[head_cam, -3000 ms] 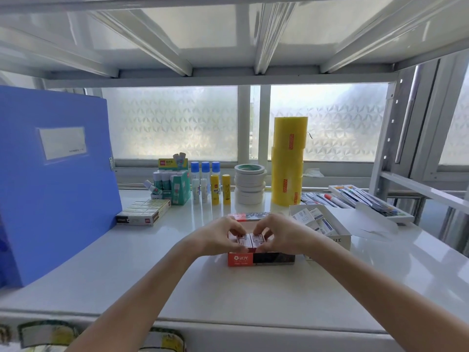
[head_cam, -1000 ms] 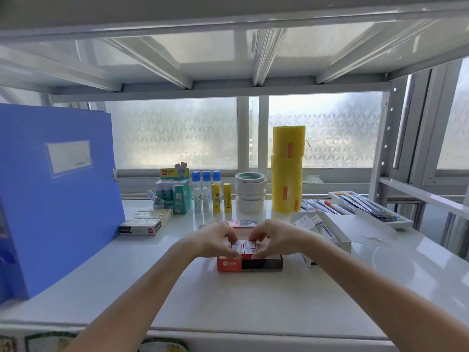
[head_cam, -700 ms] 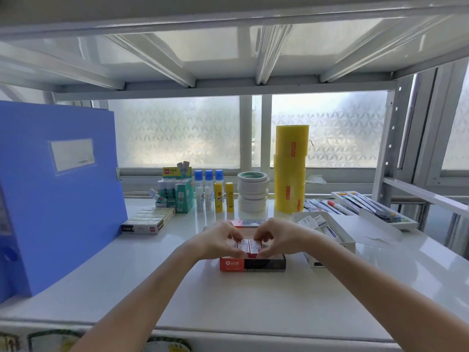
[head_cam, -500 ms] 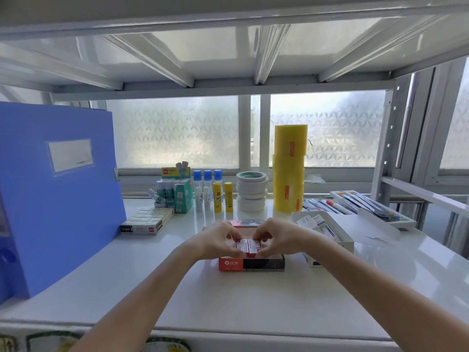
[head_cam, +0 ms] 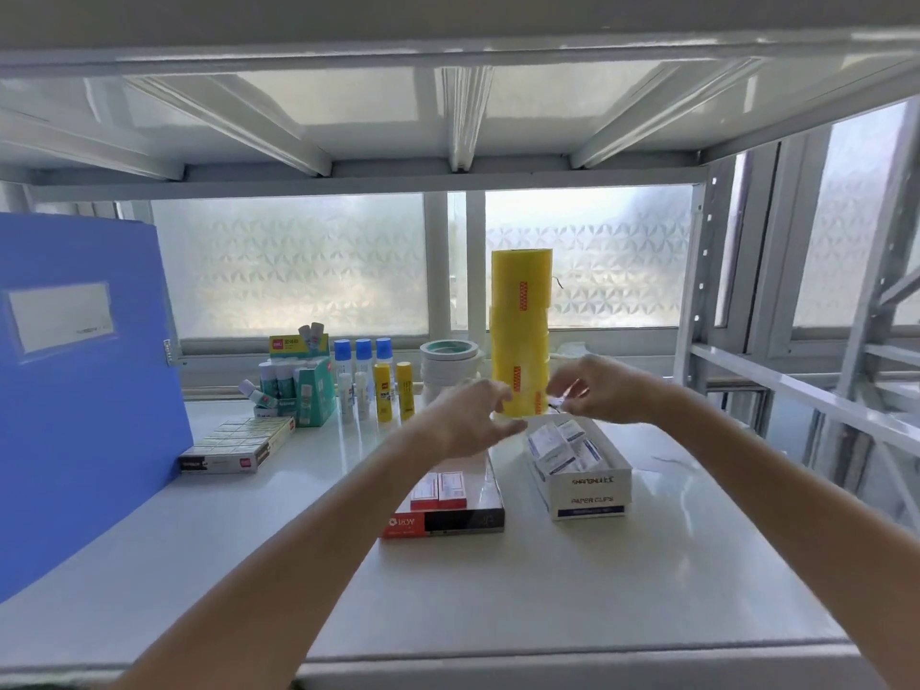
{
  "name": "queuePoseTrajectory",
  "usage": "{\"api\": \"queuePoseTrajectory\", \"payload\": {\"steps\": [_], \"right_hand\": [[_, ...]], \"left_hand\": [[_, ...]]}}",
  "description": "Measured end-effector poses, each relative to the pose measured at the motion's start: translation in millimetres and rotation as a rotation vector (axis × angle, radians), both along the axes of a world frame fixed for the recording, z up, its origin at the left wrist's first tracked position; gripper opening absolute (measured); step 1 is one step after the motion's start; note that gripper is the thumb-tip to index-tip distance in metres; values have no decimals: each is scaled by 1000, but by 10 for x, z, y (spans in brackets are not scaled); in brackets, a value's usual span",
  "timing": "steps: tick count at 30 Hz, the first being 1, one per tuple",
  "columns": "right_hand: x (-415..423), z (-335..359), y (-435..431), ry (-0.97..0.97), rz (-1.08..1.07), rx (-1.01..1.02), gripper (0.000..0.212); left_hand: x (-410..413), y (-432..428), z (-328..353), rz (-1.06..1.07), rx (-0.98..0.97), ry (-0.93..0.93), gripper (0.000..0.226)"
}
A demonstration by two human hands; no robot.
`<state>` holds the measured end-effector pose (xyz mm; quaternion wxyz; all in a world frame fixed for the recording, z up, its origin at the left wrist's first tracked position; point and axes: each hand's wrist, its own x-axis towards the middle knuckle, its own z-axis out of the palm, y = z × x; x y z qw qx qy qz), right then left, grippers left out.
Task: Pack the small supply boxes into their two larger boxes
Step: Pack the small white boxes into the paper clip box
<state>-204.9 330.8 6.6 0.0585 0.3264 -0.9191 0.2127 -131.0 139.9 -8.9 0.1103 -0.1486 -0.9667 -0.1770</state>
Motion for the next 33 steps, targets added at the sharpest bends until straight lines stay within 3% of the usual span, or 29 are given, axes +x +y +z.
{"api": "queuePoseTrajectory", "payload": {"steps": [3, 7, 12, 14, 18, 23, 28, 33], "right_hand": [[-158, -80, 217, -107, -63, 196, 40], [-280, -289, 213, -135, -37, 218, 56], [-378, -390, 135, 29, -35, 253, 38], [-360, -375, 144, 75, -2, 175, 25], [-246, -228, 273, 184, -26, 14, 27], [-29, -148, 403, 117, -8, 135, 34], [7, -167, 358, -15, 72, 179, 45], [-65, -171, 341, -129, 41, 305, 33]], "left_hand": [[-154, 354, -82, 13, 5, -106, 56], [-294, 530, -162, 5, 0, -184, 46], [-279, 499, -33, -62, 24, -211, 54], [-270, 492, -6, -77, 14, -275, 57], [-317, 460, -21, -74, 74, -301, 59], [-499, 408, -56, 2, 164, -112, 51], [-628, 469, -122, -1, 91, -135, 57], [-708, 468, -178, 35, 85, -152, 58]]}}
